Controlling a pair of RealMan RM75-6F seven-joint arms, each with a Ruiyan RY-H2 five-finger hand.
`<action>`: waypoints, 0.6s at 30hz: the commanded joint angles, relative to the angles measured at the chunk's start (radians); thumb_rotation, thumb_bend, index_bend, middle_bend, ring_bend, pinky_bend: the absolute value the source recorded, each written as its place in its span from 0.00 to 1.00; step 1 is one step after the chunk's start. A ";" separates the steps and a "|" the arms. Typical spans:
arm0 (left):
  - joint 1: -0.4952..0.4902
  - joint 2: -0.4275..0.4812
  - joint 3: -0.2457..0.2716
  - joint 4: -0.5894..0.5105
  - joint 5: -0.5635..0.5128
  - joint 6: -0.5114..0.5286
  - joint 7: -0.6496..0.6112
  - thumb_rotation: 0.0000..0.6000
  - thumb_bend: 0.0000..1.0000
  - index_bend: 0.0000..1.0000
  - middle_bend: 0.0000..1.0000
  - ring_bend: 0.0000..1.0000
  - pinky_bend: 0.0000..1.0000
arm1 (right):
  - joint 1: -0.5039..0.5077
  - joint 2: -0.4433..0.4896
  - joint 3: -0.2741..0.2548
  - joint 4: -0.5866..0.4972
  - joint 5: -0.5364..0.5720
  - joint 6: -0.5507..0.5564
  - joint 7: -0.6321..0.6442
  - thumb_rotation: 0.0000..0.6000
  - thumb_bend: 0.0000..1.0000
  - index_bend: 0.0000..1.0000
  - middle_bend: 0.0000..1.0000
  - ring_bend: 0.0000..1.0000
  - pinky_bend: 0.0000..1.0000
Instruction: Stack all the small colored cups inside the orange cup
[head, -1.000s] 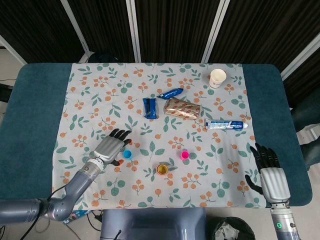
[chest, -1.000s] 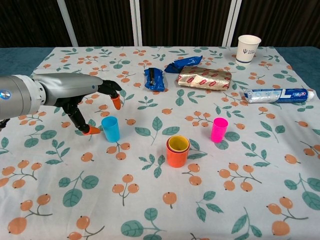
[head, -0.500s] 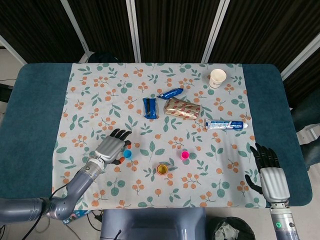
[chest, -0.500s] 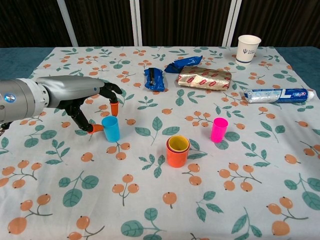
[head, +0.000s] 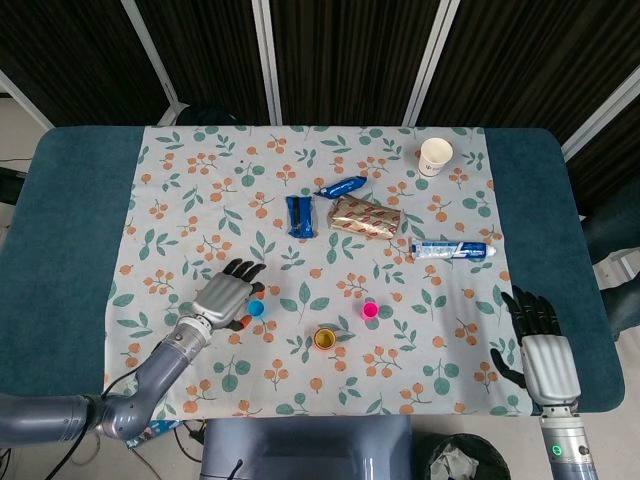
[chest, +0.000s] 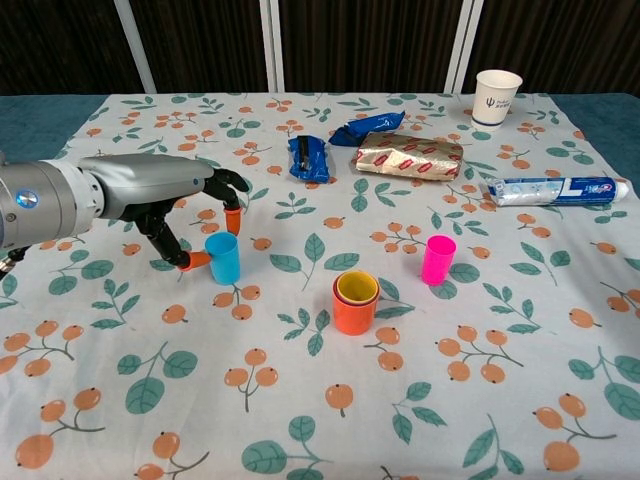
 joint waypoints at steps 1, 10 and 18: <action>-0.004 -0.002 0.001 -0.002 -0.002 -0.002 0.004 1.00 0.33 0.39 0.05 0.00 0.02 | 0.000 -0.001 0.001 0.000 0.000 -0.003 0.000 1.00 0.38 0.06 0.00 0.00 0.06; -0.016 -0.004 0.008 -0.009 -0.025 0.002 0.029 1.00 0.36 0.44 0.07 0.00 0.02 | -0.004 -0.003 0.007 -0.004 0.002 -0.008 0.000 1.00 0.38 0.07 0.00 0.00 0.07; -0.018 -0.004 0.010 -0.011 -0.027 0.009 0.028 1.00 0.37 0.46 0.09 0.00 0.02 | -0.009 -0.008 0.015 -0.003 0.006 -0.009 0.002 1.00 0.38 0.08 0.00 0.00 0.07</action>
